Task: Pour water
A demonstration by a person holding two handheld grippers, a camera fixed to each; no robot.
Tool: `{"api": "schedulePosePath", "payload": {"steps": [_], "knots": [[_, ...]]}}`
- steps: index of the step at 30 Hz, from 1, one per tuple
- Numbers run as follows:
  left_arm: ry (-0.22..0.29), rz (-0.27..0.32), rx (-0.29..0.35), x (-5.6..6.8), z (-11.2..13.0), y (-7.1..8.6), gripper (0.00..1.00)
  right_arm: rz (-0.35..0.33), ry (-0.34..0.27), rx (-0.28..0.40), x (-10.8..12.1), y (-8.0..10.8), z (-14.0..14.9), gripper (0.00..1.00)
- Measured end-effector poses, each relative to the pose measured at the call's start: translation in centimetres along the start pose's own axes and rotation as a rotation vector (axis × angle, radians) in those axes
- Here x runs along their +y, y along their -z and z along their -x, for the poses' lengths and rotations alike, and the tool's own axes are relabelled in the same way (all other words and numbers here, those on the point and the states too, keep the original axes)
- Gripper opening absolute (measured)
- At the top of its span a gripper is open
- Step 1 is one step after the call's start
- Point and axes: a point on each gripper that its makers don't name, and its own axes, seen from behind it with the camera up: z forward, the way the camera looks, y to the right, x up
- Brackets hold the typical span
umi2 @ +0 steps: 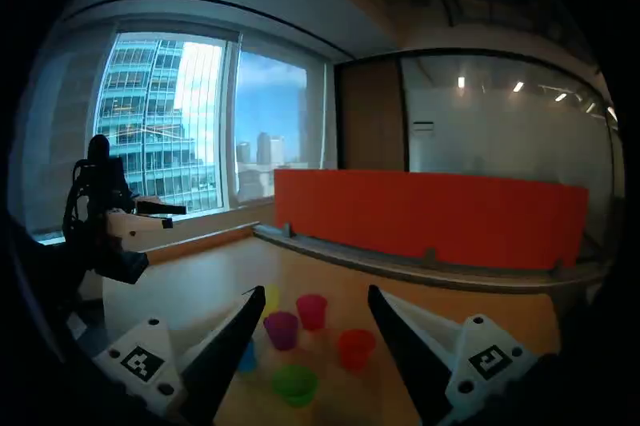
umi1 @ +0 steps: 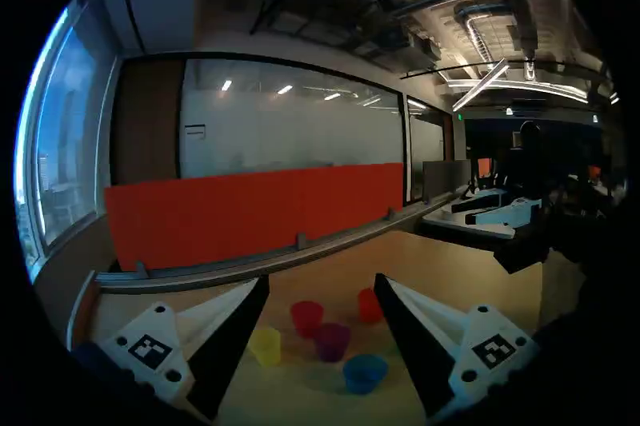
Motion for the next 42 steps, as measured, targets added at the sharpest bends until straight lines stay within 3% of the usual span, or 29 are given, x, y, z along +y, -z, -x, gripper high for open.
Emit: {"api": "schedulePosePath", "payload": {"steps": [9,18,33,42], "knots": [[-0.016,0.049,-0.051,1.0,1.9,-0.5,0.97,-0.027,0.053,-0.104,-0.5,0.1,2.8,0.99],[-0.010,0.101,-0.085,1.9,3.6,-1.1,0.97,-0.035,0.118,-0.161,-0.7,0.2,4.8,0.99],[-0.029,0.175,-0.175,3.8,8.7,-2.1,0.98,-0.089,0.088,-0.227,-1.9,-0.6,8.2,0.99],[-0.024,0.191,-0.222,4.1,11.8,-2.7,0.97,-0.100,0.086,-0.272,-1.9,-1.3,10.9,0.99]]}}
